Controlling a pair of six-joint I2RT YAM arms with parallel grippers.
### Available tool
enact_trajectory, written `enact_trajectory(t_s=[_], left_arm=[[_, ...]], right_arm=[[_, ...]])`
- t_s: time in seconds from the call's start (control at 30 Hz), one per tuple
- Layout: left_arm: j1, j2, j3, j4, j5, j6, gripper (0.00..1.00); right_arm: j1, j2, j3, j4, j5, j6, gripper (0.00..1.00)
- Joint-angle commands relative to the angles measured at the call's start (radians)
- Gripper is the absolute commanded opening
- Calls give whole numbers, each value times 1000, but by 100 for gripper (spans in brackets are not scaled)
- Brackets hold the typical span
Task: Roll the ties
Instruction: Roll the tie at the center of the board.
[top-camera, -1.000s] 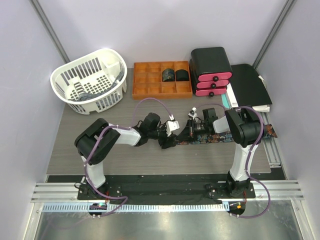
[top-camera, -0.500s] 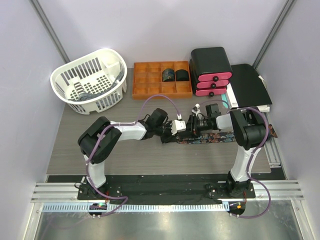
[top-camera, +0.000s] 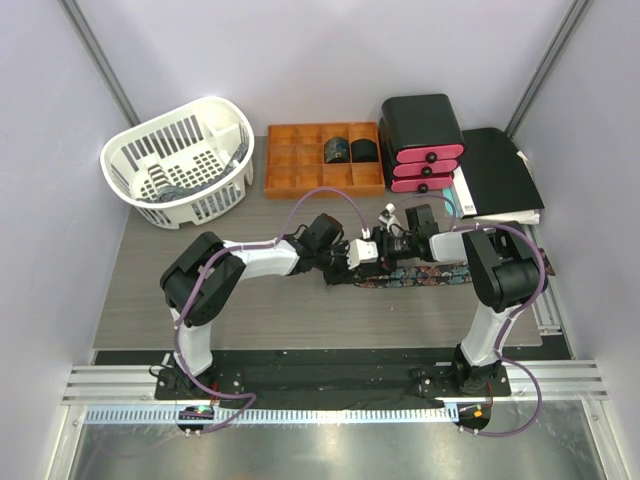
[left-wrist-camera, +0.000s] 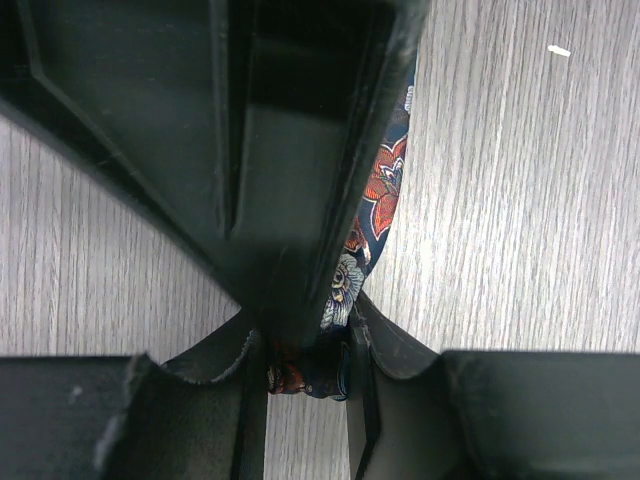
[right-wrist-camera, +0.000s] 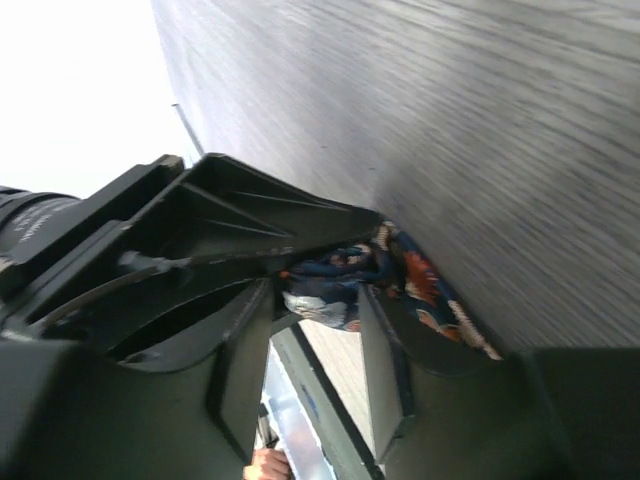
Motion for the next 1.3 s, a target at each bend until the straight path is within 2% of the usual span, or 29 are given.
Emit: enact_trajectory(t_s=[0.0,0.1,0.2,0.27,0.3,0.33,0.4,0.43,0.67,0.9,1.07,1.17,1.27], left_arm=[[-5,67,-22,-169,-79,35,25],[-5,75,-18,-178,-89,33,25],[-2,73,-15,-180,-101,26,26],[6,61,-18,-172,-95,0,34],[23,49,-18,-168,-83,-16,41],[33,36,-24,-157,-63,-54,55],[64,-25,-64,-82,9,-95,63],[70,-45,-77,-56,26,-112,73],[83,-135,-130,85,129,-188,81],[61,-51,-113,228,178,-203,83],[29,27,-73,268,192,-195,80],[15,73,-36,235,165,-162,70],[9,82,1,113,116,-103,48]], right_arm=[[9,-1,21,-90,67,-84,37],[8,-1,25,-131,77,-105,12],[0,-1,27,-151,77,-124,1],[-14,12,24,-159,74,-148,1],[-31,19,25,-170,71,-160,1],[-38,32,25,-176,70,-176,1],[-63,67,22,-178,65,-216,1],[-67,78,22,-179,56,-226,1],[-112,131,19,-199,62,-298,1],[-123,131,12,-201,90,-312,1],[-115,147,21,-202,97,-303,1],[-106,148,22,-191,96,-285,1],[-86,145,24,-144,94,-230,4]])
